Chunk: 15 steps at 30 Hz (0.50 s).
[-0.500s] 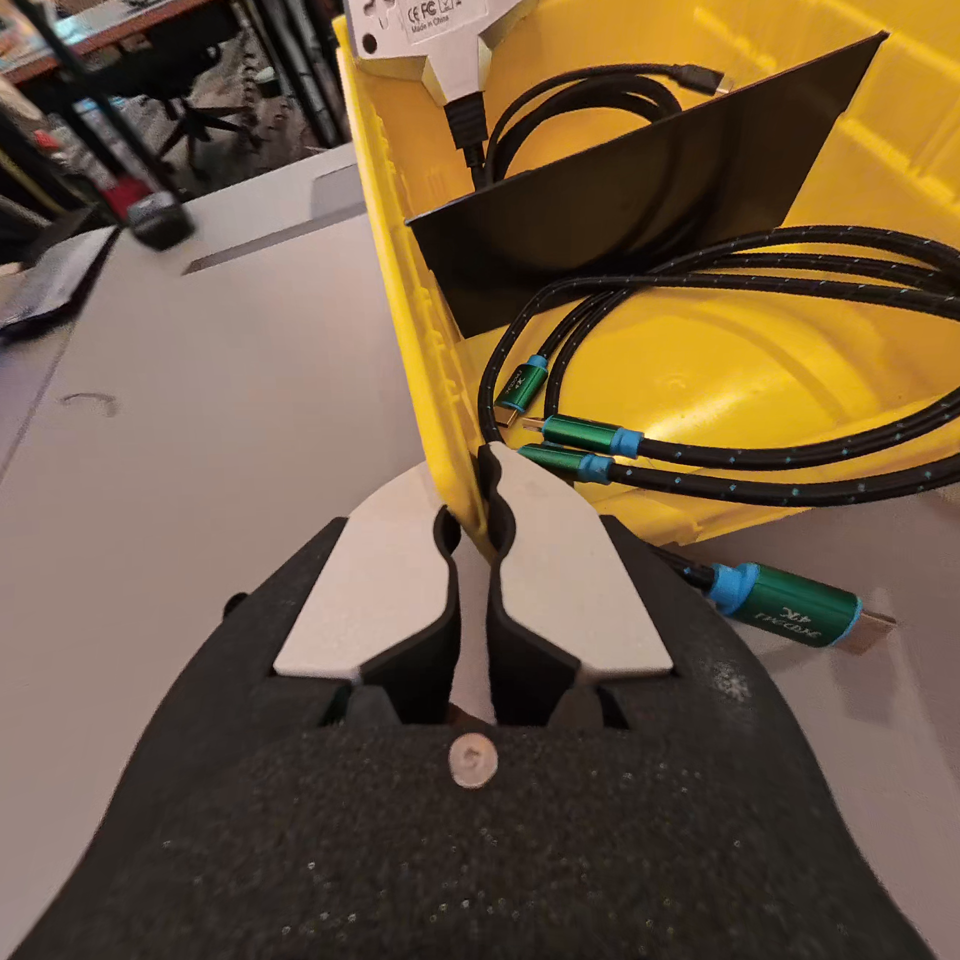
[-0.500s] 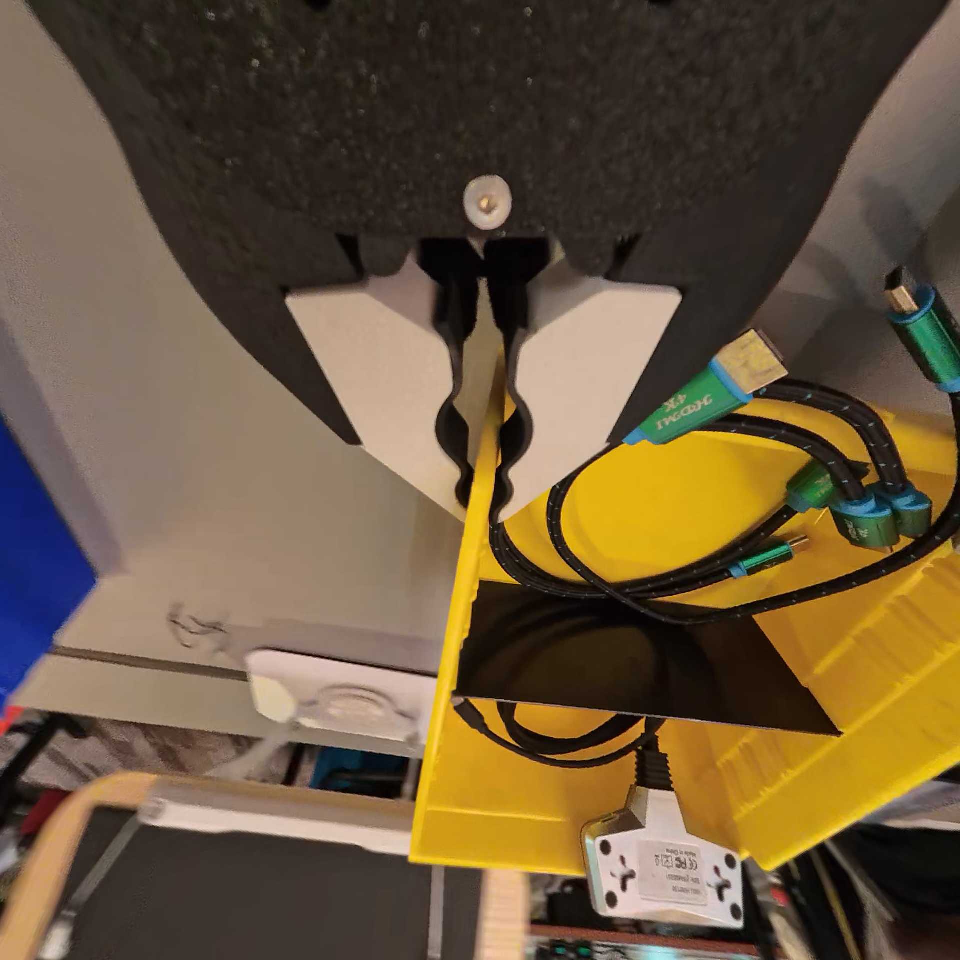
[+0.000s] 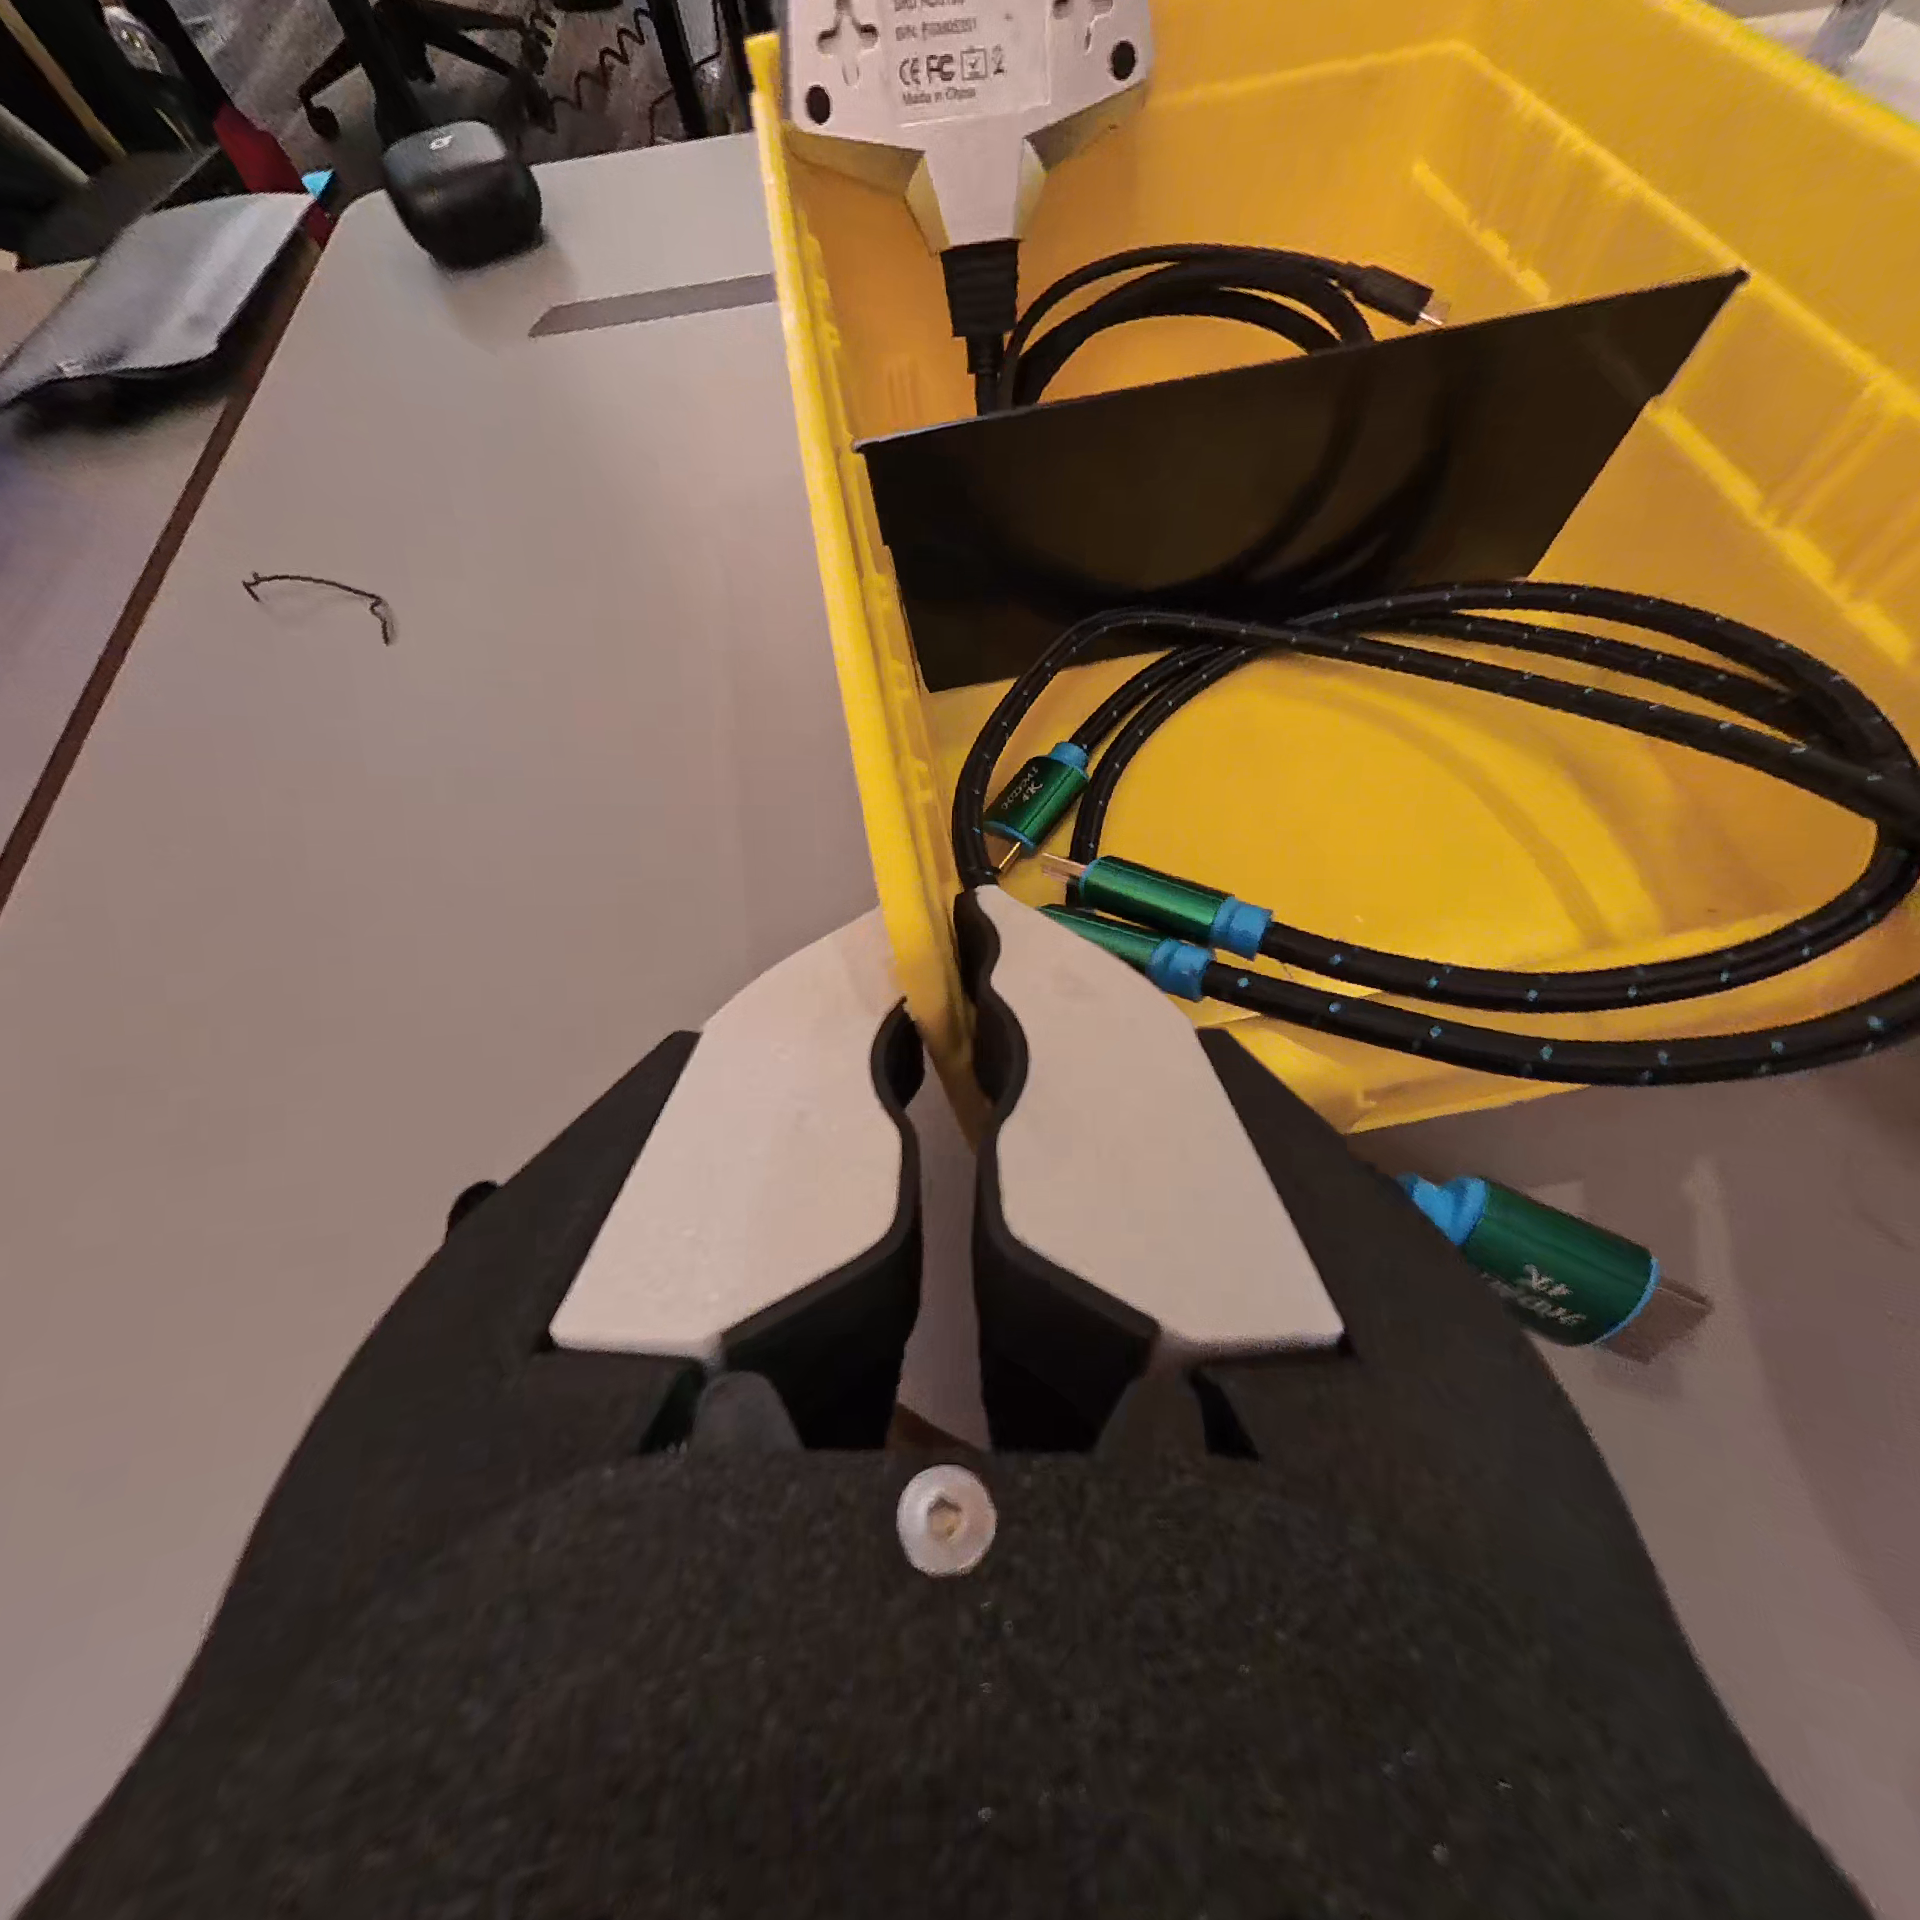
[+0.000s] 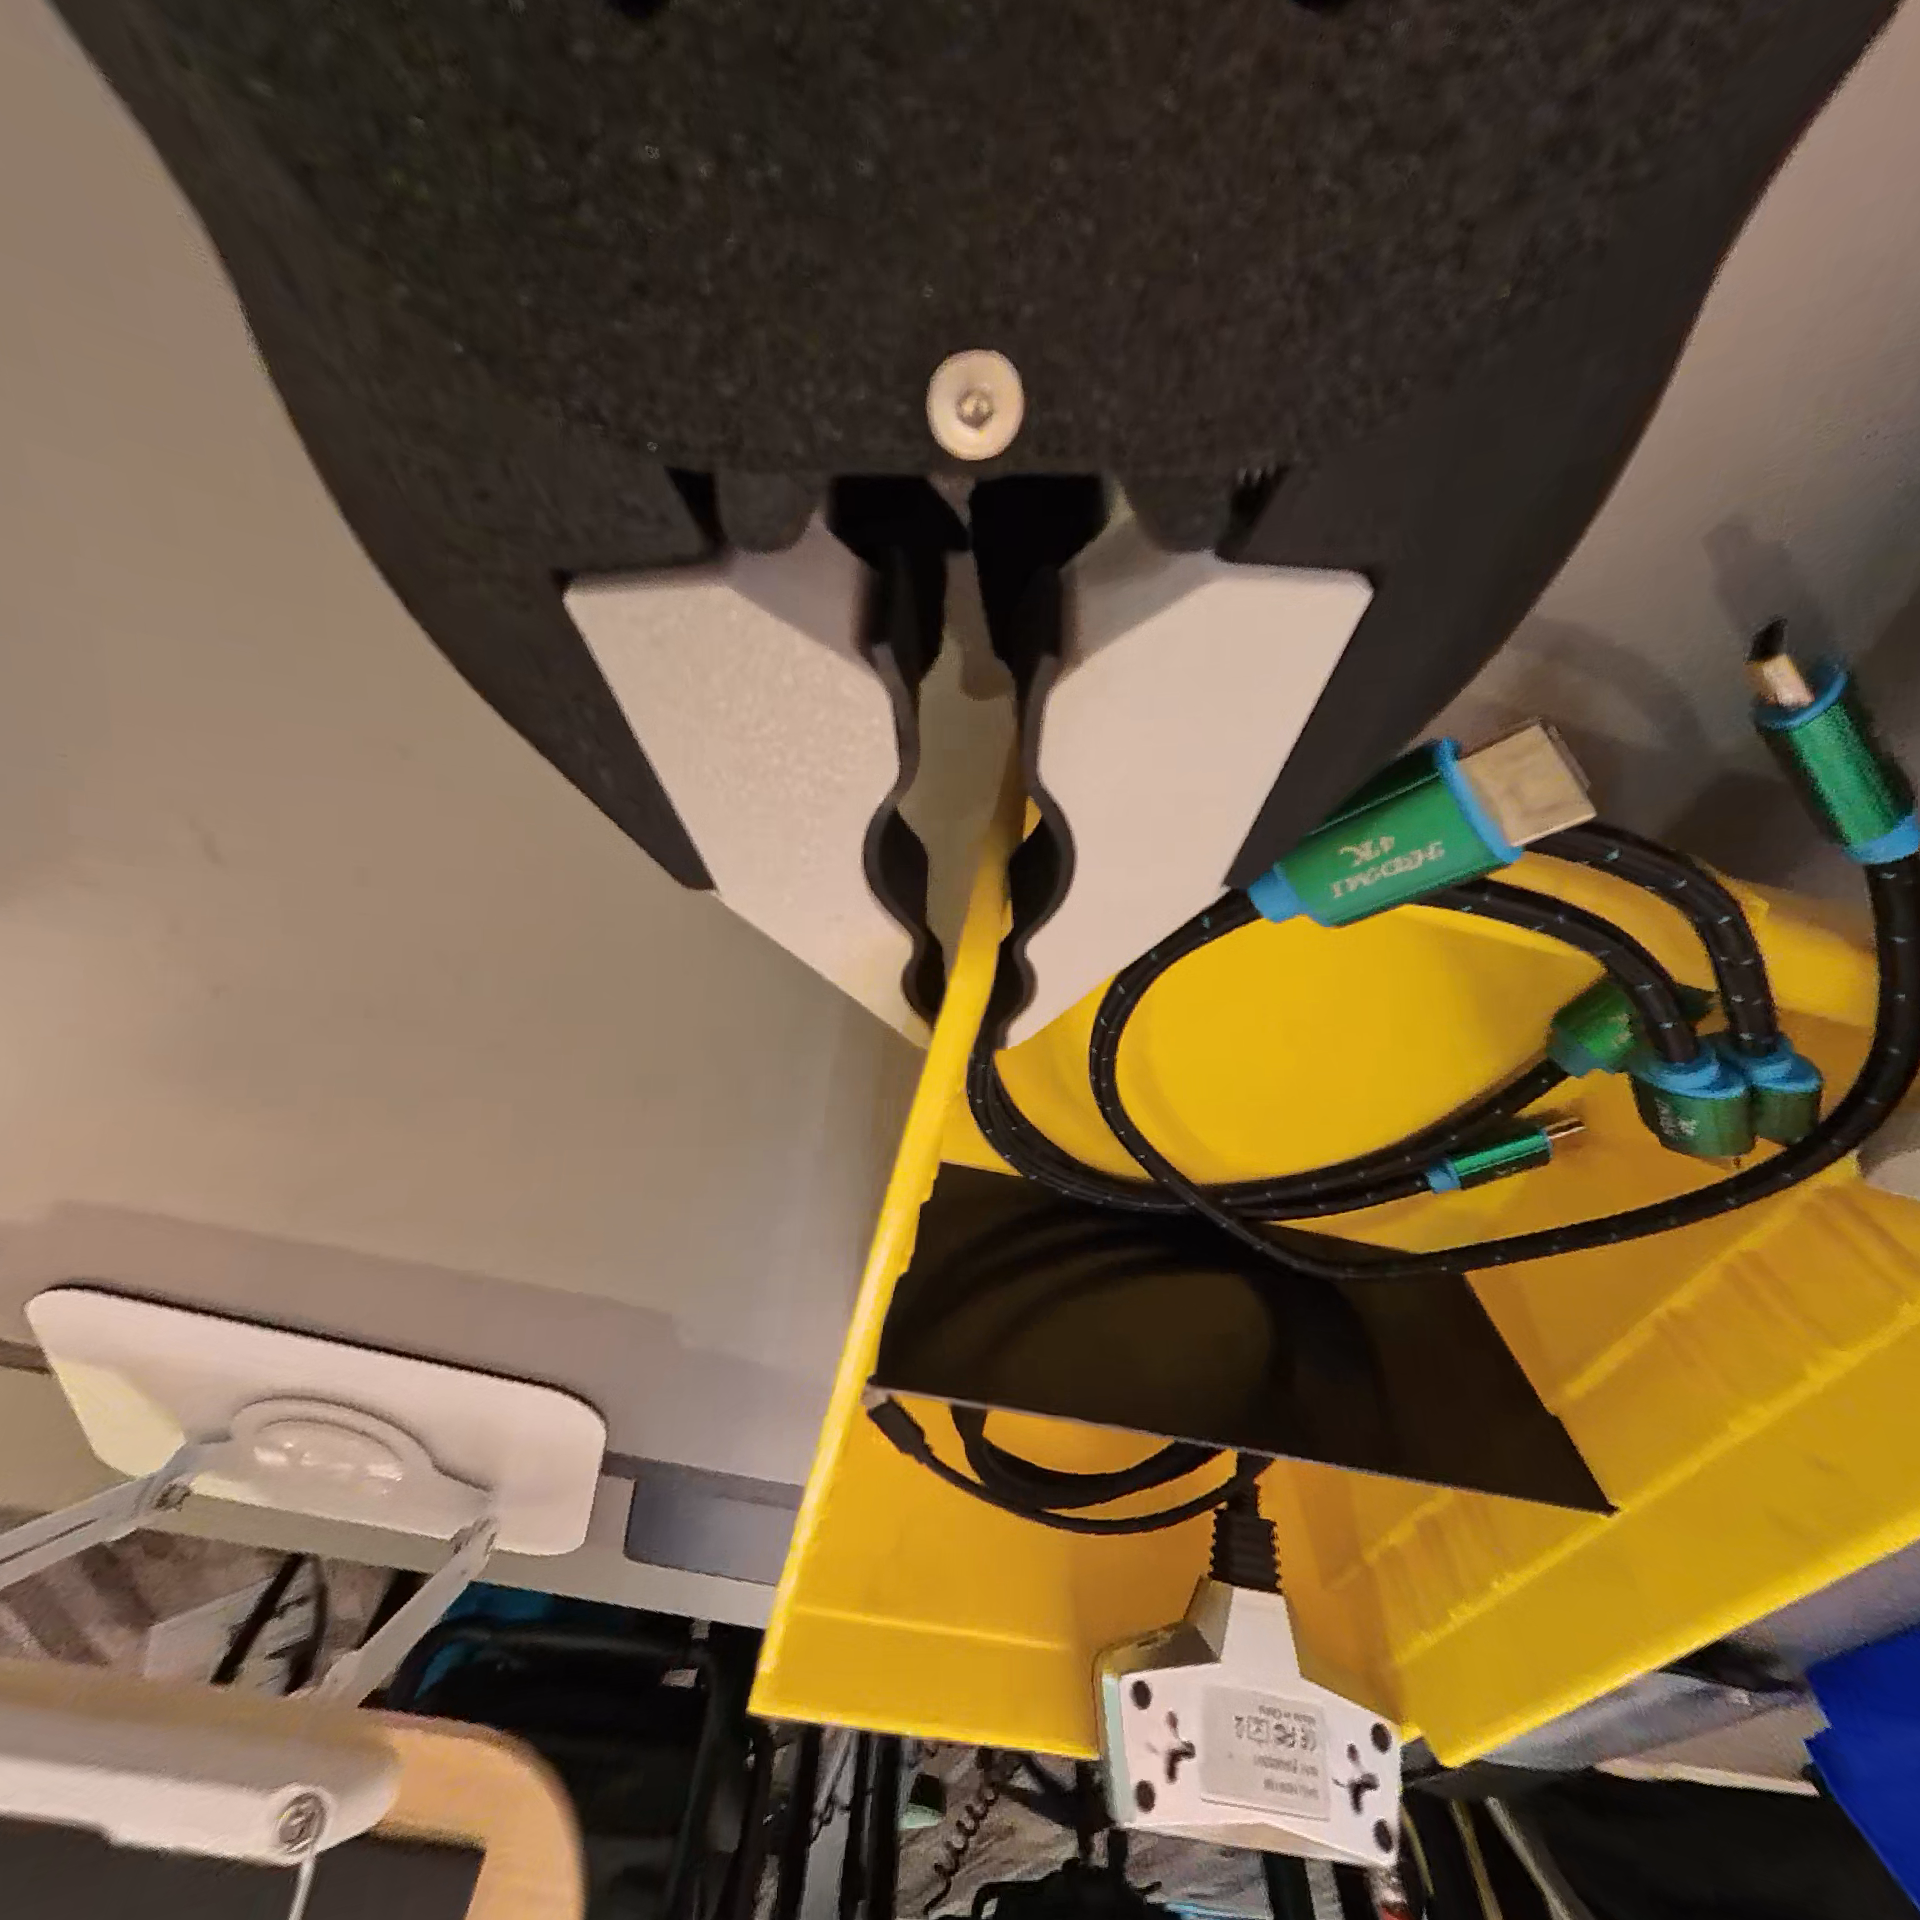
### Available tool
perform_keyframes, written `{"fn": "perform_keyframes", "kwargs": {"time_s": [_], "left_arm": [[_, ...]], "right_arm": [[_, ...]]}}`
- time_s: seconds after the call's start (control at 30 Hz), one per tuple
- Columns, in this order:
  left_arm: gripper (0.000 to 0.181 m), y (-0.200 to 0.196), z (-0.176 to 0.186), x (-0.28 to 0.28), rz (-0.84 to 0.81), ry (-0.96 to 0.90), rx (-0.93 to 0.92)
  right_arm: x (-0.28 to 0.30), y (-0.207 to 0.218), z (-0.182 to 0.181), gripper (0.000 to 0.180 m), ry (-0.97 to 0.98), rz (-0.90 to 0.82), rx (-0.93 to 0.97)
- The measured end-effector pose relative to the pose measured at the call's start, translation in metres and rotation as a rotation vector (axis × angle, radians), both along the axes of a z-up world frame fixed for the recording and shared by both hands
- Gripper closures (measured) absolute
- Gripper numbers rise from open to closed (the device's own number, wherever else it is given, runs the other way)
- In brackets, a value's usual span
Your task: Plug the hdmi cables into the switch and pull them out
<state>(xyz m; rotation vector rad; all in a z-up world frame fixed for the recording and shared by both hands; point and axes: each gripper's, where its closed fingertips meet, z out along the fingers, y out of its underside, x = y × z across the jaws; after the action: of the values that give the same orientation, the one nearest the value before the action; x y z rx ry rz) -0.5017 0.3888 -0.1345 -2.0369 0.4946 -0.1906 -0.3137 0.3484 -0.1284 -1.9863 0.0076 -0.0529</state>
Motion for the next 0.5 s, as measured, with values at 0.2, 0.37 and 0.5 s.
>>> {"fn": "perform_keyframes", "kwargs": {"time_s": [0.2,0.37,0.5], "left_arm": [[0.156,0.004,0.003,-0.012,0.092,-0.083,-0.024],[0.154,-0.010,0.041,-0.024,0.181,-0.170,0.082],[0.162,-0.062,0.129,-0.018,0.223,-0.496,0.305]], "right_arm": [[-0.014,-0.047,0.034,0.160,0.091,0.279,0.022],[0.005,-0.146,0.024,0.143,0.279,0.745,-0.238],[0.132,-0.164,0.030,0.134,0.294,0.535,-0.143]]}}
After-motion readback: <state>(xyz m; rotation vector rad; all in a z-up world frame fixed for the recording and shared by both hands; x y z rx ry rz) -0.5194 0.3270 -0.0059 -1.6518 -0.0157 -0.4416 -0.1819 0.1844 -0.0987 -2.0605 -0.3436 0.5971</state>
